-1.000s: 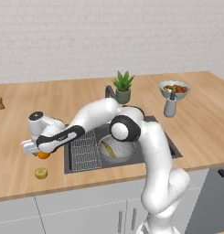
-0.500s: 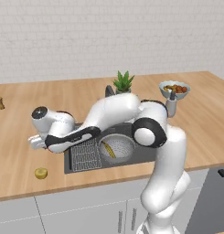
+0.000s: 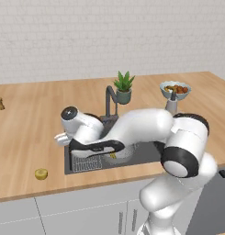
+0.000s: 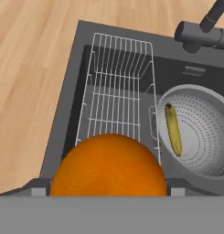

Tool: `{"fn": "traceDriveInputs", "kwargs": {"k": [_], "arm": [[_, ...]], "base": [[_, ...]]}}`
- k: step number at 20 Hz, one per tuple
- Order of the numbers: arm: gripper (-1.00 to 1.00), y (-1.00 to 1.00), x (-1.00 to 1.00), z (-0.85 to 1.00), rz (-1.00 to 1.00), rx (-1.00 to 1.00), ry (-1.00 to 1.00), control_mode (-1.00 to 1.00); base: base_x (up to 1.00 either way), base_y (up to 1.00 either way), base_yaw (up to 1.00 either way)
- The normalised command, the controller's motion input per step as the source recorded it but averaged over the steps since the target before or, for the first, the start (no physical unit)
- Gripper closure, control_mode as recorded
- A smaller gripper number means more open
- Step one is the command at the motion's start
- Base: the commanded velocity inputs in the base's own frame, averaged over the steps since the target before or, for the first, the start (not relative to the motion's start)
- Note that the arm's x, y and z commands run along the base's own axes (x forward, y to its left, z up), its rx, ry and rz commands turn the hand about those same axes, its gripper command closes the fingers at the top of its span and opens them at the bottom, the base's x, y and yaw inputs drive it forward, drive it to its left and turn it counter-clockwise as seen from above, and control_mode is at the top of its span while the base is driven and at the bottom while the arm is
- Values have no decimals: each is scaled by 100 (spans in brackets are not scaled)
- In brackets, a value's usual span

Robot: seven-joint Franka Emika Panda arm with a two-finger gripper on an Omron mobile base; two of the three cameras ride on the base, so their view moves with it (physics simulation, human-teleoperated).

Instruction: Put the colander in the sink, put the kiwi, banana, orange in the colander, and turn on the sink faucet and pour water over the colander.

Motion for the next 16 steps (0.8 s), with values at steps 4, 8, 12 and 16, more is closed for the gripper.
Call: {"fn": "traceDriveInputs", "kwargs": {"k": [4,8,12,16], "arm": [[100,-100,0,22,0,0,1,-100],[100,-100,0,6,0,6,5,-100],[100,-100,0,0,0,16,0,-100],[100,-95,0,-3,6,20,0,-100]], "base": [[0,0,0],[0,0,0],[0,0,0],[0,0,0]]}}
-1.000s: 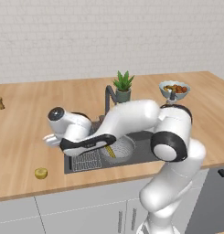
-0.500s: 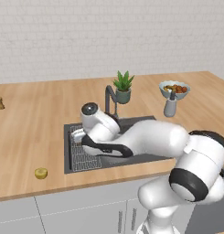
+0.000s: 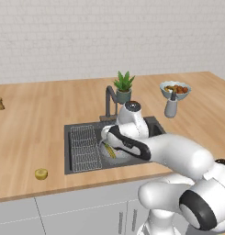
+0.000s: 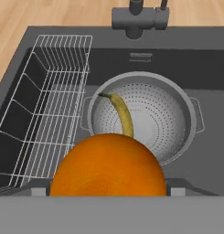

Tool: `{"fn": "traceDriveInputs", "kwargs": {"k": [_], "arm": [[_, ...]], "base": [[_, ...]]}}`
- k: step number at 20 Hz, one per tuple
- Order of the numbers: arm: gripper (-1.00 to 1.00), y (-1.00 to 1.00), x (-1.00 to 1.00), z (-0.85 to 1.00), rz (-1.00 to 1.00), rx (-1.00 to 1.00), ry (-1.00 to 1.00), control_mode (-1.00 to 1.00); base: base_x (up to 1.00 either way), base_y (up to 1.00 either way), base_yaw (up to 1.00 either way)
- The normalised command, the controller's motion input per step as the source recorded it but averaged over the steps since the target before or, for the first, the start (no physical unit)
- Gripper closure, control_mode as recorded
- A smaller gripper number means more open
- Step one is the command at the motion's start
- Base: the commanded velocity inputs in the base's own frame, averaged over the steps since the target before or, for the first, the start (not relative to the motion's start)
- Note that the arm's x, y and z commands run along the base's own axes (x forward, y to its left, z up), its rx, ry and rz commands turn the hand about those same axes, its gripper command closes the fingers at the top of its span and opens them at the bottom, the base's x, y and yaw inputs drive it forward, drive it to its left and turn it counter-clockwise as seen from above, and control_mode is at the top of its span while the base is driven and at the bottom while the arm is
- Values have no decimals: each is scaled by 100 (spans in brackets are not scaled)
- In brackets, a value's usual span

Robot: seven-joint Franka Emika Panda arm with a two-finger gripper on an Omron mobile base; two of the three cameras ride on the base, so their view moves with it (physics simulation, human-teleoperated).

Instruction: Put the colander in the sink, put the kiwi, banana, orange in the colander, and turn on the sink faucet and pour water over the colander.

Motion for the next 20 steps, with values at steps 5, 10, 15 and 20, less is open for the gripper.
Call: {"fn": "traceDriveInputs", "kwargs": {"k": [5,10,15,20], "arm": [[100,-73,0,-12,6,17,1,-100],[100,-15,28,-20,4,11,3,-100],[100,0,57,-20,1,5,10,-100],[100,0,48,-24,1,1,10,-100]], "base": [[0,0,0],[0,0,0],[0,0,0],[0,0,0]]}}
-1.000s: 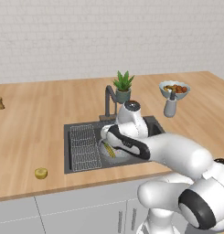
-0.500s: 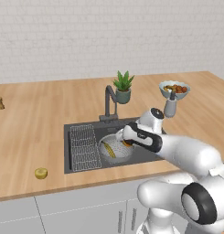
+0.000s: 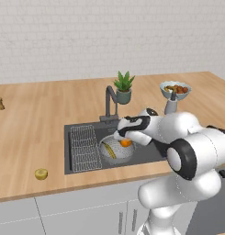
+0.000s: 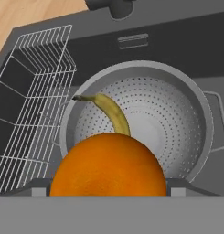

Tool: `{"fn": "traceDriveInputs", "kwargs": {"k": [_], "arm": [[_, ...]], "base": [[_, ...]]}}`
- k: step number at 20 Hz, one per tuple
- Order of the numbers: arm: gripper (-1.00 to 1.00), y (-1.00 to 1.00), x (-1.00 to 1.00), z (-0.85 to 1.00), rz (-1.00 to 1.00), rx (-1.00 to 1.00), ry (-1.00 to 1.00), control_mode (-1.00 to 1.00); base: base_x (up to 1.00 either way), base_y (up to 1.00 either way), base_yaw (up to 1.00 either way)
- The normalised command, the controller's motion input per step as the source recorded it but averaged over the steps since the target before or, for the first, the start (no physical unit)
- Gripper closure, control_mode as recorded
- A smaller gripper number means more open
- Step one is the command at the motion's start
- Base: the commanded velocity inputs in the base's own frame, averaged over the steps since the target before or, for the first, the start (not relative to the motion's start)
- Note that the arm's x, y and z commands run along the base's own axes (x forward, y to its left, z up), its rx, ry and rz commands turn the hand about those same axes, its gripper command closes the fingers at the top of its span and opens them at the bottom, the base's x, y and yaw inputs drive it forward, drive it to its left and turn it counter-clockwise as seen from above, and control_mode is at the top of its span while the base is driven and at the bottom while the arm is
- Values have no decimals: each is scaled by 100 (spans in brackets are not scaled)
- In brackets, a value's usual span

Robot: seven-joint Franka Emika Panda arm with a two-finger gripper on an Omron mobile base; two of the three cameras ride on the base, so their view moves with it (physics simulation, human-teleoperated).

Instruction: Put the colander in the sink, put the kiwi, banana, orange in the colander, and turn on the sink faucet and pour water over the colander.

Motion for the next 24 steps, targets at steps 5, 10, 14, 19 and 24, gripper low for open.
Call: {"fn": "traceDriveInputs", "kwargs": {"k": [5,10,14,19,24], "arm": [[100,0,26,-20,1,0,5,-100],[100,0,17,-25,1,0,3,-100],[100,3,12,-28,1,0,2,-100],[100,10,12,-28,1,0,0,-100],[100,14,20,-35,0,0,0,-100]], "base": [[0,0,0],[0,0,0],[0,0,0],[0,0,0],[0,0,0]]}}
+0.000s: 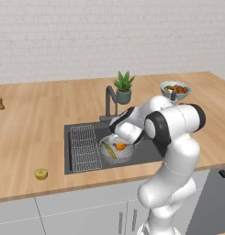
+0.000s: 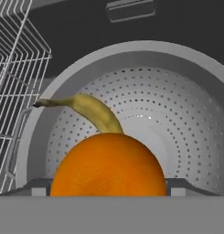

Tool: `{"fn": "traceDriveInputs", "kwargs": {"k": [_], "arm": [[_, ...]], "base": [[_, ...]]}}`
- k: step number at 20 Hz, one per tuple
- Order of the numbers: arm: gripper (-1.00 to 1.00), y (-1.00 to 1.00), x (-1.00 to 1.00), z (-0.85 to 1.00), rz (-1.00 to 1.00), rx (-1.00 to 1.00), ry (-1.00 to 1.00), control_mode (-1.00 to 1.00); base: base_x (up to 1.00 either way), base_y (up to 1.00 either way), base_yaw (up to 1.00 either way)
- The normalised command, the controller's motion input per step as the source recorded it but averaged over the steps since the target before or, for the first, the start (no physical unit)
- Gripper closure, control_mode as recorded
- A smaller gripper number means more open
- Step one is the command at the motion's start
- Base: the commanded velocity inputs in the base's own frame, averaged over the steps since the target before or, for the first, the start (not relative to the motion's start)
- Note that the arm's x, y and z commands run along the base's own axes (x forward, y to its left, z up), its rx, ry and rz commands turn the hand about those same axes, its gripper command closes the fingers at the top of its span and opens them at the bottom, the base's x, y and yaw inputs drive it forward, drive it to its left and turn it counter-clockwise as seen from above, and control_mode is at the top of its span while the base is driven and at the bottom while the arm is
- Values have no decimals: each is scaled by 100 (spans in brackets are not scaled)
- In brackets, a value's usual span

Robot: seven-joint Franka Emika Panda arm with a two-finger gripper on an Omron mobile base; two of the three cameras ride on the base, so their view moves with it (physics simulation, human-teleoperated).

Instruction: Put the colander in the sink, put the kiwi, banana, orange in the colander, and turn on the sink faucet and pour water over the colander.

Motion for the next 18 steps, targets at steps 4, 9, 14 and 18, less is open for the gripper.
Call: {"fn": "traceDriveInputs", "kwargs": {"k": [4,9,14,18], "arm": [[100,2,24,-38,0,0,0,-100],[100,4,22,-33,0,0,1,-100],[-100,23,31,-25,0,0,2,-100],[-100,7,16,0,0,0,0,-100]], "base": [[0,0,0],[0,0,0],[0,0,0],[0,0,0]]}}
